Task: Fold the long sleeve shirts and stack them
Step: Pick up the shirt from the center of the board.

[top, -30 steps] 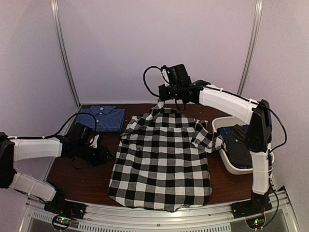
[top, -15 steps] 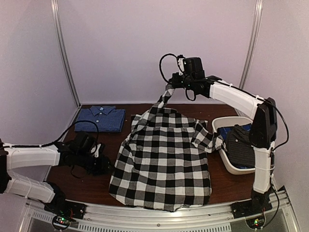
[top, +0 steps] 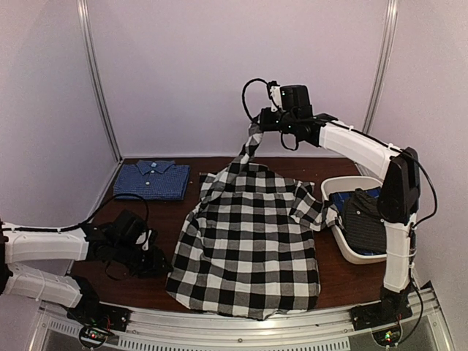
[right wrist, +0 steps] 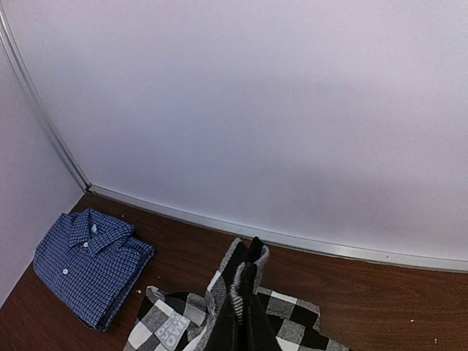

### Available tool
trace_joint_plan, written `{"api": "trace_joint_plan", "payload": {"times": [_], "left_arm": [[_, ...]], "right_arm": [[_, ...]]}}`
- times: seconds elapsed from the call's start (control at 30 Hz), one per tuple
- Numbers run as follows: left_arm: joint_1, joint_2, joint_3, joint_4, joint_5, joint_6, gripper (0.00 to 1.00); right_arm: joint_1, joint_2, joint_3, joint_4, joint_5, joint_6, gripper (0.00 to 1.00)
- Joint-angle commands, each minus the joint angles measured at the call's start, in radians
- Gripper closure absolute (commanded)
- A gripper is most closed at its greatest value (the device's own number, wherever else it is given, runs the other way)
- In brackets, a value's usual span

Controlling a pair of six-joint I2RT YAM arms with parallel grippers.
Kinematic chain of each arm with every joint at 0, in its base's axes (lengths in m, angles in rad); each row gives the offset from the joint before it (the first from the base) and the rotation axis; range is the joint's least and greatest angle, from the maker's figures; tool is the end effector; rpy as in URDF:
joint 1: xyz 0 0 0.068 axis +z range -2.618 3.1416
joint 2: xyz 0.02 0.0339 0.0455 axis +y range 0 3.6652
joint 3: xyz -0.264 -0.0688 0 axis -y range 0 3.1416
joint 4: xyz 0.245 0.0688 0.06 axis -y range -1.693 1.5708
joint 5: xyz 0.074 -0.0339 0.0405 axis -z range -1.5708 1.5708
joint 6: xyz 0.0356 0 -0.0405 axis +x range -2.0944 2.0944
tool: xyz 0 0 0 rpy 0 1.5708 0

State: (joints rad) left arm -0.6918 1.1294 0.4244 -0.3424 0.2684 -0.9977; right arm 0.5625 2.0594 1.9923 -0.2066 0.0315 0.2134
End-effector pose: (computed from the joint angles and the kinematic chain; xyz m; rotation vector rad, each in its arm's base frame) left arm 0.1379 -0.1265 0.1453 -0.3352 2.8564 -0.8333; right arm 0.4218 0.2646 0.3604 -0.3036 1.8507 0.5103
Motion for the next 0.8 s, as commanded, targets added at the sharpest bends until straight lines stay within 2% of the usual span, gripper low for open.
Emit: {"api": "trace_joint_plan", "payload": {"times": [0.0,0.13,0.53,0.67,0.77], "left_arm": [[-0.015,-0.063,-0.04,-0.018,-0.034,-0.055,0.53],[-0.029,-0.075,-0.038,-0.011,-0.038,-0.064,0.53],[-0.086,0.075,0.003,0.044,-0.045,-0.058,0.56],[-0.103,0.079,0.012,0.044,-0.046,-0.068,0.67],[-0.107,0.061,0.021,0.045,-0.04,-0.072,0.8]], "right_arm": [[0.0,0.024,0.074,-0.015,-0.029,-0.001,1.0],[0.0,0.03,0.083,-0.011,-0.075,0.012,1.0],[0.0,-0.005,0.034,-0.007,-0.074,-0.004,1.0],[0.0,-0.003,0.037,-0.011,-0.085,-0.003,1.0],[0.0,-0.001,0.04,-0.012,-0.081,-0.006,1.0]]}}
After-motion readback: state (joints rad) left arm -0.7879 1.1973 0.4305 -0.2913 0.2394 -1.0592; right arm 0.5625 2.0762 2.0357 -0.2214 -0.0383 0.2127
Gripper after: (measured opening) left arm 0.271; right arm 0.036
